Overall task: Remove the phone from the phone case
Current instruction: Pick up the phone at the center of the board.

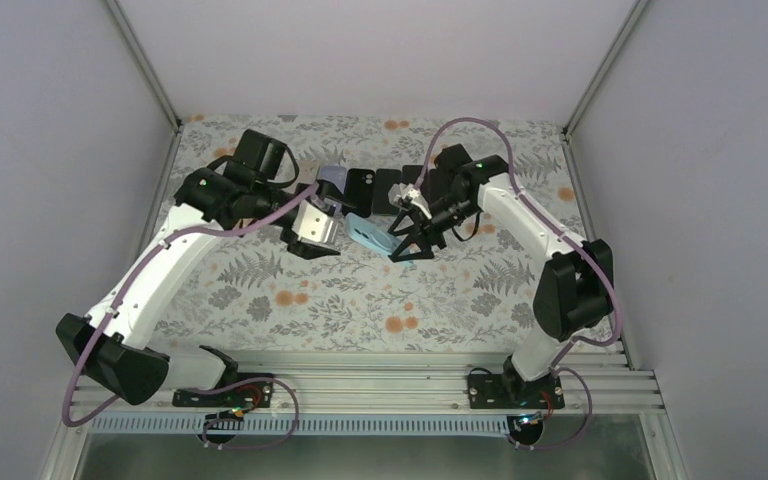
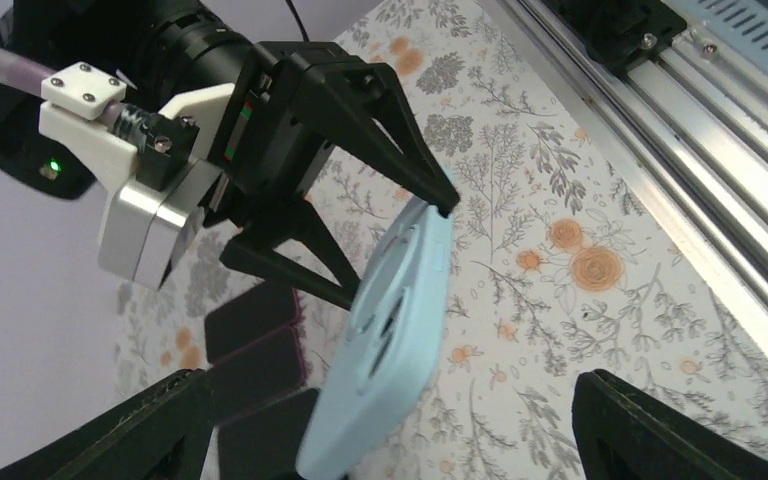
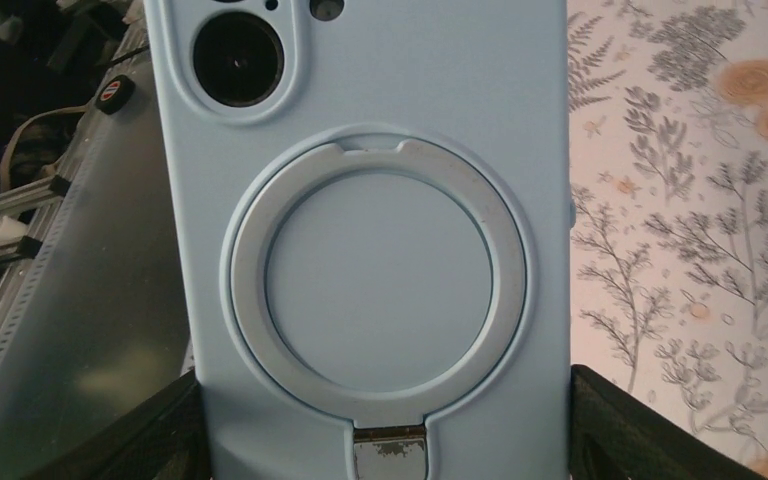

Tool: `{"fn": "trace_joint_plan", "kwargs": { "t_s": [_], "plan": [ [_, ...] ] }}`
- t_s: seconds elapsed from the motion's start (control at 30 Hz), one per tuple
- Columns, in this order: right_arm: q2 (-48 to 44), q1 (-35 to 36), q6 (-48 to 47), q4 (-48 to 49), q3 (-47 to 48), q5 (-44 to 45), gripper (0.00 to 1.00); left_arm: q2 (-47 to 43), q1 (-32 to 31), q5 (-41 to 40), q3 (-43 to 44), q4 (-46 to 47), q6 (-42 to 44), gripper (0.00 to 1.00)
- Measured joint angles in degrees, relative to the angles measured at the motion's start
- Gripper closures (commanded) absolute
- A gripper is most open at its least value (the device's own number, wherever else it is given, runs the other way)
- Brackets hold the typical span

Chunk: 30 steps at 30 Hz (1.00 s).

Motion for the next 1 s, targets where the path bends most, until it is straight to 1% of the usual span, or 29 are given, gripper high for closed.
{"fn": "trace_joint_plan", "kwargs": {
  "t_s": [0.03,0.1,0.23,0.3,0.43,0.57,0.63,0.67,0.77,0.8,0.87,1.0],
  "plan": [
    [-0.3,0.4,-0.5,-0.5,0.0,-0.2,0.46,0.0,-0.7,-0.3,0.0,0.5,0.9,0.12],
    [-1.2,1.1,-1.4,-1.6,0.0,-0.8,0.46,0.0,-1.6,-0.9,-0.1,1.9,2.0,0.17],
    [-3.1,2.0,-3.1,-3.7,0.5,-1.8,0.46,0.0,-2.8,-1.5,-0.2,3.9,2.6,0.32],
    [-3.8,2.3,-3.7,-4.2,0.7,-2.4,0.46,0.0,-3.5,-1.7,-0.4,4.8,2.6,0.41],
    [-4.4,2.6,-4.5,-5.0,0.7,-2.8,0.46,0.0,-5.5,-2.2,-2.1,6.0,2.2,0.66],
    [-4.4,2.6,-4.8,-5.4,0.7,-3.0,0.44,0.0,-6.6,-2.5,-2.8,6.0,2.6,0.87],
    [-4.4,2.5,-4.8,-6.7,0.7,-4.4,0.41,-0.2,-6.8,-2.7,-2.8,5.6,3.7,0.94],
    [-4.5,2.4,-4.8,-6.3,0.7,-4.7,0.37,-0.2,-6.9,-3.0,-2.8,4.3,2.4,0.97],
    [-4.8,2.5,-4.9,-6.1,0.7,-5.4,0.18,0.4,-7.0,-3.7,-2.9,4.0,0.1,0.98],
    [-4.8,2.5,-4.8,-6.1,0.7,-5.4,0.13,0.8,-7.0,-3.7,-2.8,3.7,-1.0,0.98],
    [-4.9,2.3,-5.0,-5.8,0.7,-5.2,0.10,1.9,-7.0,-3.9,-2.3,3.0,-3.2,0.98],
    [-6.0,1.7,-2.8,-3.1,0.1,-3.0,0.10,5.7,-7.0,-4.6,0.4,1.0,-7.6,0.98]
  ]
}}
